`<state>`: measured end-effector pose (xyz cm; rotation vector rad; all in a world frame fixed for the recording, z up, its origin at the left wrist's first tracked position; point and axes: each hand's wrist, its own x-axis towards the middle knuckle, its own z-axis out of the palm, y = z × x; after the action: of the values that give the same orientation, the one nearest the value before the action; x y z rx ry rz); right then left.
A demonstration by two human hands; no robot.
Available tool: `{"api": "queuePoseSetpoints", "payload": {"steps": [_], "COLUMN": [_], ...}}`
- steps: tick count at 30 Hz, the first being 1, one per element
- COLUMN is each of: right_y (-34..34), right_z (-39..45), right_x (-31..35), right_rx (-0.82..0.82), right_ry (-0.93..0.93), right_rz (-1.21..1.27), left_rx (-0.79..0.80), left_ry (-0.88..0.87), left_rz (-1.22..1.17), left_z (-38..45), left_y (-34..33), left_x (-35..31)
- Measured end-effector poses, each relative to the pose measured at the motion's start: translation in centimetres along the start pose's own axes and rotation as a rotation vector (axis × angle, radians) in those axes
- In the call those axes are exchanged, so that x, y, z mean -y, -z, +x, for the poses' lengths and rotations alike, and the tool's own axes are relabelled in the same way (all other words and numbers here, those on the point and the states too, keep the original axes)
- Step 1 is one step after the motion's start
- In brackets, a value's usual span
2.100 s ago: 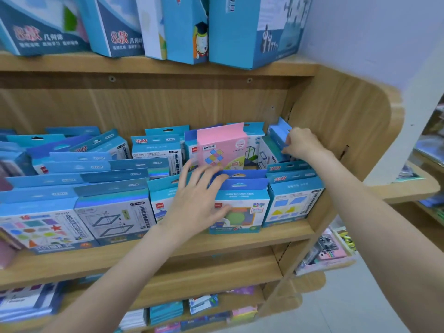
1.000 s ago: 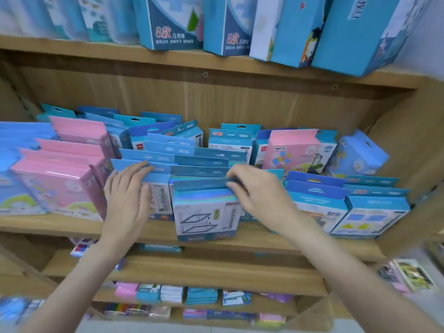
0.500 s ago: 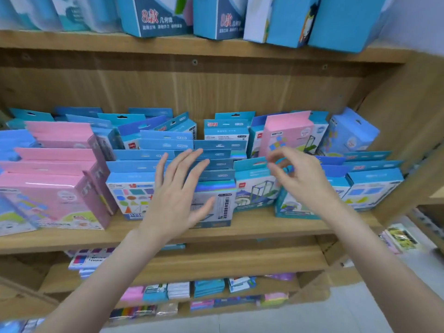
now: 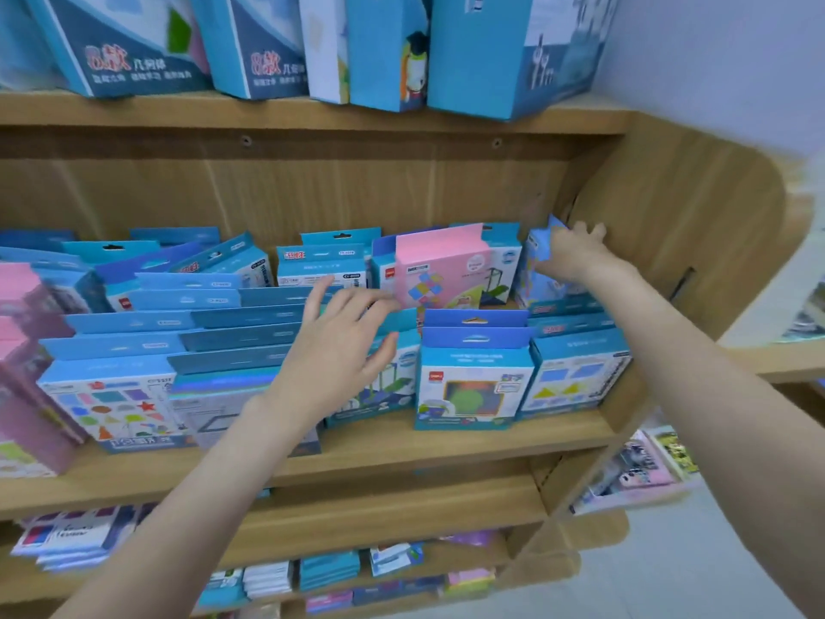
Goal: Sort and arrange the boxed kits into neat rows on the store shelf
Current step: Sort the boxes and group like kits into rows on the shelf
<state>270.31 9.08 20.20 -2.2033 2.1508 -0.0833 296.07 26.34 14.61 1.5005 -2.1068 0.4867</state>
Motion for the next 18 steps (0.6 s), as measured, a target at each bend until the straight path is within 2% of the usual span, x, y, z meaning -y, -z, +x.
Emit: {"api": "queuePoseSetpoints", "payload": {"steps": [4, 7, 10, 14, 18], "right_y": [0.1, 0.4, 0.9, 2.6, 4.5], "right_z": [0.9, 0.8, 0.4, -1.2, -4.1], "right_x": [0.9, 0.2, -0.4, -1.1, -2.5], "right_rx": [-0.146, -0.175, -0.253, -0.451, -0.598], "right_ry": [0.008, 0.015, 0.035, 0.029, 0.095], "right_rz": [-0.109, -0.137, -0.078, 0.06, 0.091], "left_rx": [0.096, 0.082, 0.023, 0.072, 0.069], "left_ry": [0.015, 0.03, 0.033, -0.076, -0.059], "left_rz": [0.067, 0.048, -0.035, -0.028, -0.044], "left_z": [-0.3, -0.7, -0.5, 0.0, 0.1], "left_y": [-1.2, -1.7, -1.7, -2.3, -3.1], "left_x": [-0.3, -1.0, -1.8, -2.8, -3.1]}}
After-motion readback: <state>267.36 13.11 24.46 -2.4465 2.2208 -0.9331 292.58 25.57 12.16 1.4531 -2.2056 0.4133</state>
